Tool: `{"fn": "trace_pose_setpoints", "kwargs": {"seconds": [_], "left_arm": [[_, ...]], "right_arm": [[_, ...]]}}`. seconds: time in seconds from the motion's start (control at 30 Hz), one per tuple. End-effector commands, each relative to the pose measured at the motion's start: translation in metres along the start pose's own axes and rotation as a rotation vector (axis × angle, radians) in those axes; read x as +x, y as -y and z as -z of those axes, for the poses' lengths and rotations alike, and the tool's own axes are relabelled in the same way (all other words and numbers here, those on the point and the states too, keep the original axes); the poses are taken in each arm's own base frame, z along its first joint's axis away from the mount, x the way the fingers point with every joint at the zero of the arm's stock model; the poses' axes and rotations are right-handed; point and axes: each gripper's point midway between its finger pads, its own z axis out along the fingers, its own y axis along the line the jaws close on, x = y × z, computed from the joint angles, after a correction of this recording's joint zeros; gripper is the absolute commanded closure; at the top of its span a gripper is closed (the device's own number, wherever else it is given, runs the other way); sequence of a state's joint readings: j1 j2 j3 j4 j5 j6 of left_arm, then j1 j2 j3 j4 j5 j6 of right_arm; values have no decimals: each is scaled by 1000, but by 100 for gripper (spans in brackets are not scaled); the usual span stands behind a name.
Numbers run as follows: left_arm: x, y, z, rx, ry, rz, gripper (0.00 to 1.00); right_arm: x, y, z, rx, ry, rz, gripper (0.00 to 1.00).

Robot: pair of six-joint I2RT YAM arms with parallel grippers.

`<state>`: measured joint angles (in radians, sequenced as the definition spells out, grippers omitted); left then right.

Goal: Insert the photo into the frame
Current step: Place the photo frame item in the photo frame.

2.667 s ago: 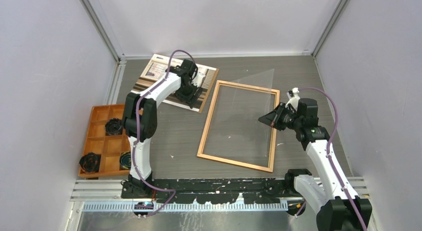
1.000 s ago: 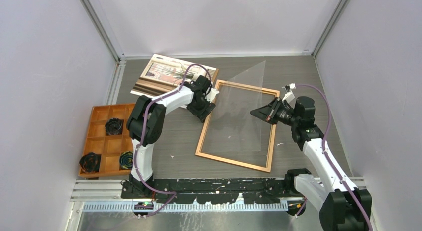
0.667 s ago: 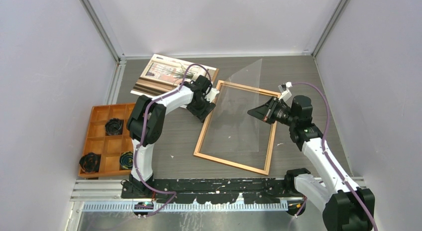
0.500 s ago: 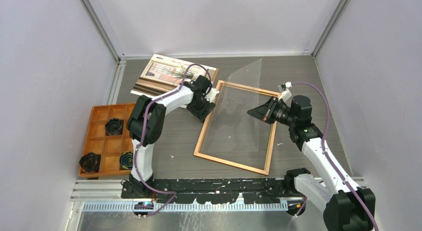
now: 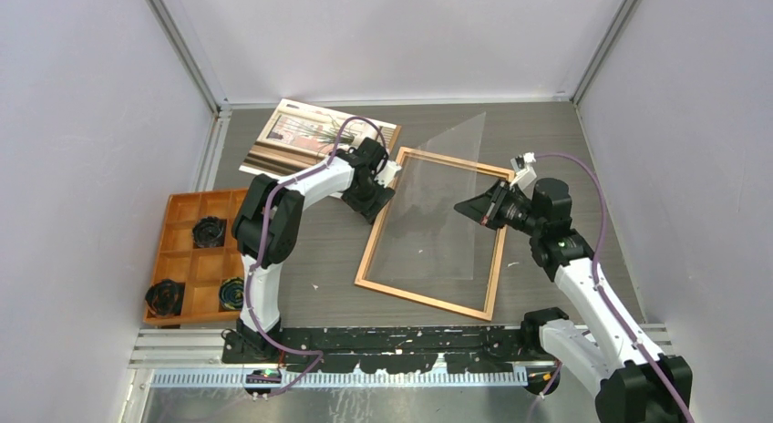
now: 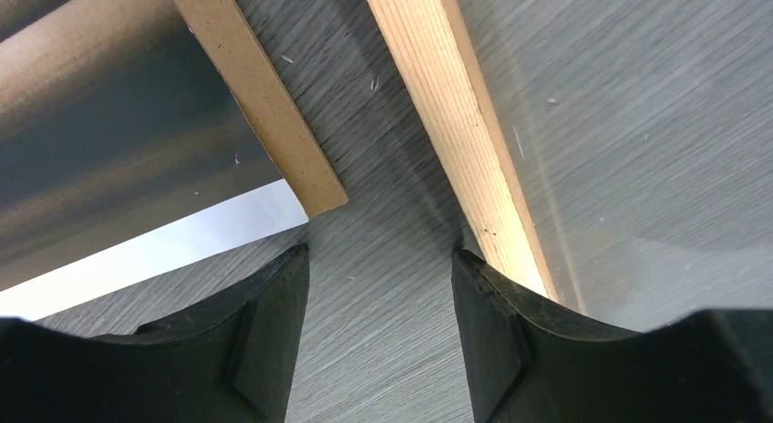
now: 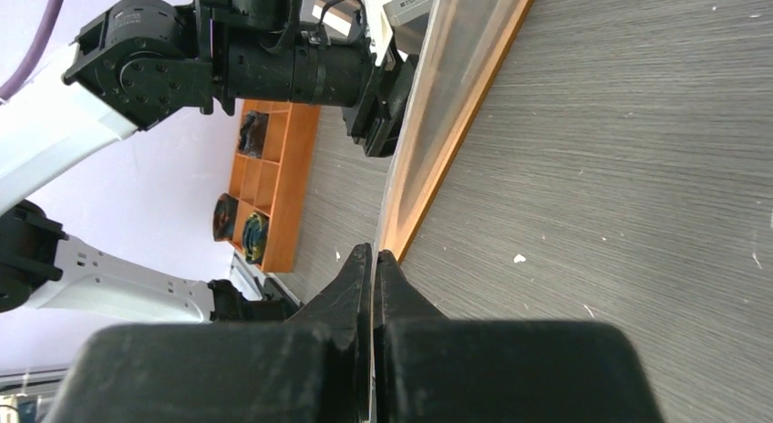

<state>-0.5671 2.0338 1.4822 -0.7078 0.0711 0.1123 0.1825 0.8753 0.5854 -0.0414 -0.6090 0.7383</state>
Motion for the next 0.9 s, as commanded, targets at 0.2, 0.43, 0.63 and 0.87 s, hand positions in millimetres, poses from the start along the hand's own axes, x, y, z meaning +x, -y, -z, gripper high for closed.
{"fn": "trace_pose_setpoints", "kwargs": {"seconds": [0.2,0.43,0.63,0.87], "left_arm": [[16,22,-2,98,-62,38,40],[16,21,-1,96,-63,37,40],[15,21,-2,94,-63,38,40],[17,19,-4,84,-68,36,41]], "right_arm": [[15,23,17,149,-42,97,99],[21,31,13,154,-51,88,99],[25,42,13,214,-81,60,99],[28,55,20,290,-78,50,97]]}}
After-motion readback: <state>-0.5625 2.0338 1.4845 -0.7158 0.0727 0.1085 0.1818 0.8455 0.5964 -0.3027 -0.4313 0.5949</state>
